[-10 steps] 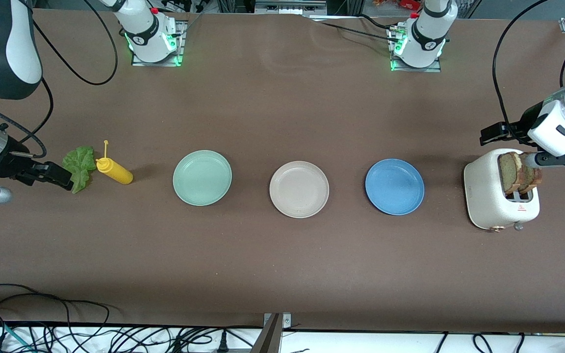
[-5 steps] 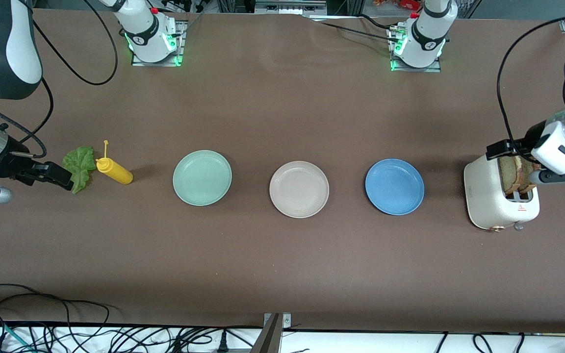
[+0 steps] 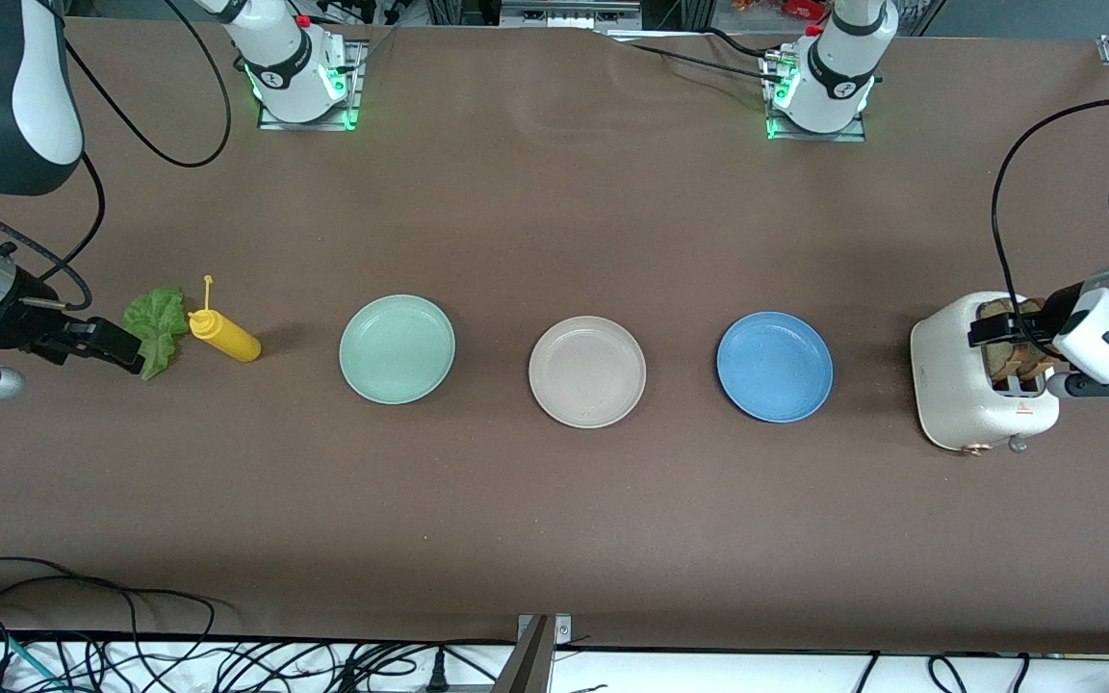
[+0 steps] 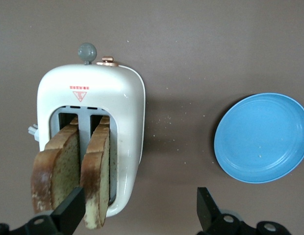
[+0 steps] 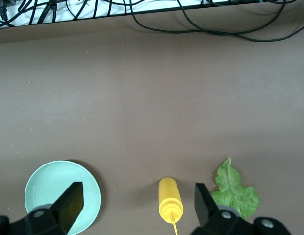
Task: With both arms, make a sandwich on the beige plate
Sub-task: 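Lower the left gripper onto a bread slice in the toaster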
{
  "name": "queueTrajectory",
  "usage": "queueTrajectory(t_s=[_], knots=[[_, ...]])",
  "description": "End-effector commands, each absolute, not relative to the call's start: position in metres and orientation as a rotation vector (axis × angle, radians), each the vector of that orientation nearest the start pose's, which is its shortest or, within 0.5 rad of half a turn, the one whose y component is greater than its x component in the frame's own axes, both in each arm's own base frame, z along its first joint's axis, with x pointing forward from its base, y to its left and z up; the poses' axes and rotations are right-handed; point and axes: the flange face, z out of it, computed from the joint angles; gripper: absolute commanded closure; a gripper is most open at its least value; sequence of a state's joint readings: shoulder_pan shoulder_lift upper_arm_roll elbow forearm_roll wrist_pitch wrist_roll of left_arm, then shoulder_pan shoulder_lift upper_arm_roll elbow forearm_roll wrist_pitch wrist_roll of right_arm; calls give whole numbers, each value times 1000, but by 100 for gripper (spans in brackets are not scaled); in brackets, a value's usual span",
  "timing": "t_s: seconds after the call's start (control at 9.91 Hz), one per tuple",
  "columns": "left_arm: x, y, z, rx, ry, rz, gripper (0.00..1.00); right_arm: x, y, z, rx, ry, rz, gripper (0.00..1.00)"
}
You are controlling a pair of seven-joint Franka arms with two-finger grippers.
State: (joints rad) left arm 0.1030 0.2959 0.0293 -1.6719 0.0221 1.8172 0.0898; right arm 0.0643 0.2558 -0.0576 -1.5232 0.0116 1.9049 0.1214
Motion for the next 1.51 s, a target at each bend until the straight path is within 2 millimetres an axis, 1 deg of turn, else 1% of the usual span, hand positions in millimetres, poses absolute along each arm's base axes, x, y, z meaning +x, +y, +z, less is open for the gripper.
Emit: queueTrajectory(t_s=[0.0,0.2,0.4,0.61,0.81,0.91,1.01,1.11,1.21,1.31,1.41], knots=[[624,105,410,-3110,13,245,0,654,9,526,-3139,184,-212,0],[624,110,403,-3112,9,257,0,654,9,526,-3139,184,-212,0],[622,111,396,-3114,6,274,0,654,9,526,-3136,180,-212,0],[616,114,384,-3115,-1,250,0,654,9,526,-3135,176,-211,0],[614,114,380,-3115,0,255,0,654,6,526,-3134,182,-211,0],[609,114,374,-3114,0,238,0,654,5,526,-3133,180,-211,0],[599,113,367,-3115,0,203,0,654,4,526,-3132,184,-211,0],[595,114,363,-3114,-3,181,0,654,4,526,-3131,194,-211,0],[593,114,364,-3115,11,176,0,654,4,526,-3130,197,-211,0],[589,122,363,-3116,52,132,0,654,4,526,-3129,202,-211,0],[580,136,360,-3118,63,97,0,654,4,526,-3129,197,-211,0]])
